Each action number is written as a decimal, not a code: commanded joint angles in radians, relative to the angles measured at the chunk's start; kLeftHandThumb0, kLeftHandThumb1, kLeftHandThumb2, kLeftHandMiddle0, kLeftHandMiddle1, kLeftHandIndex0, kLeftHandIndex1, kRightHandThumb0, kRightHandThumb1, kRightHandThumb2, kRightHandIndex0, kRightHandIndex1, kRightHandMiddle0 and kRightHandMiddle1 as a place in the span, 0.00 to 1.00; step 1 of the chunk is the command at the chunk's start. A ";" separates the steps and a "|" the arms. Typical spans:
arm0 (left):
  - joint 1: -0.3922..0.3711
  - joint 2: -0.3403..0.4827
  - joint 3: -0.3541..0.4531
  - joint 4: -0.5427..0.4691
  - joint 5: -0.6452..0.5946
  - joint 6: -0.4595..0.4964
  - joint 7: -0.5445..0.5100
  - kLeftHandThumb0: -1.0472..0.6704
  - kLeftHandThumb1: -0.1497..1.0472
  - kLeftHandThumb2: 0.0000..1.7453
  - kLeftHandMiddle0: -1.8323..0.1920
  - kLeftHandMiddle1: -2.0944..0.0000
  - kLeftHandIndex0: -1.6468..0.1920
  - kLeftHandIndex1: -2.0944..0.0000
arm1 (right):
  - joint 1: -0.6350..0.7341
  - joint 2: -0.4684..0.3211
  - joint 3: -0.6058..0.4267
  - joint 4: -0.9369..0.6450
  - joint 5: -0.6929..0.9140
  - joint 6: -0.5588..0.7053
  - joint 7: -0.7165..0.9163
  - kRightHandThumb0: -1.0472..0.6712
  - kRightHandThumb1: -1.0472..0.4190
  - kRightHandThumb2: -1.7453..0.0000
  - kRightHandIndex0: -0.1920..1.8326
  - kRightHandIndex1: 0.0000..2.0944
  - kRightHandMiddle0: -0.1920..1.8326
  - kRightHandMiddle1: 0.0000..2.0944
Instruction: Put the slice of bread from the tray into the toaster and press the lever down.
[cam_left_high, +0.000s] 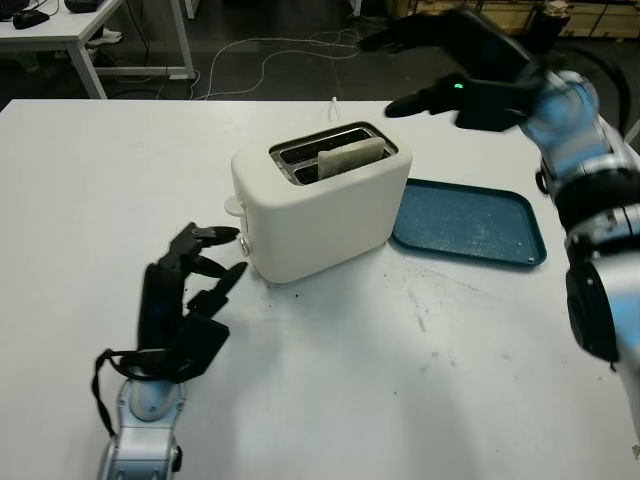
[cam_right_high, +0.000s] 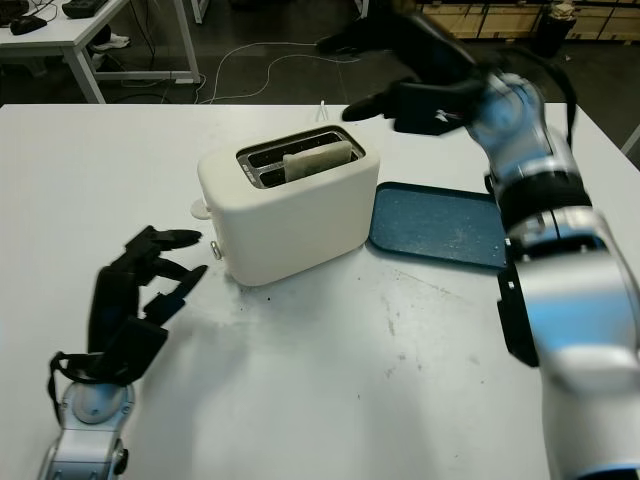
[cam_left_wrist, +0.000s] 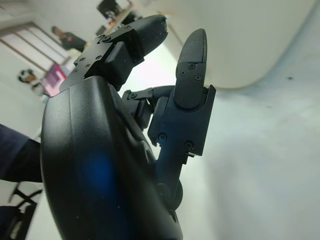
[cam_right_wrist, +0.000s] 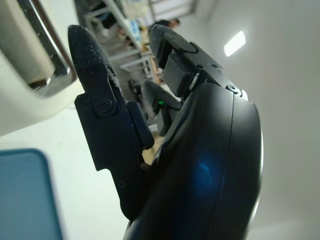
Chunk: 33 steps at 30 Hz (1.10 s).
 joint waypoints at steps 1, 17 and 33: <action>-0.034 0.024 0.029 -0.020 0.003 -0.029 0.006 0.43 0.89 0.11 0.66 0.28 0.60 0.62 | 0.106 -0.003 -0.043 -0.047 0.038 -0.020 -0.048 0.27 0.14 1.00 0.36 0.34 0.50 0.01; -0.304 0.264 0.167 0.073 0.055 -0.089 -0.004 0.44 0.88 0.00 0.57 0.38 0.45 0.68 | 0.683 0.240 -0.229 -0.454 0.347 0.145 -0.043 0.34 0.13 1.00 0.67 0.18 0.69 0.00; -0.545 0.528 0.033 0.367 0.143 -0.221 -0.184 0.48 0.77 0.00 0.45 0.47 0.35 0.73 | 0.733 0.289 -0.213 -0.541 0.348 0.276 -0.028 0.33 0.15 1.00 0.69 0.14 0.70 0.00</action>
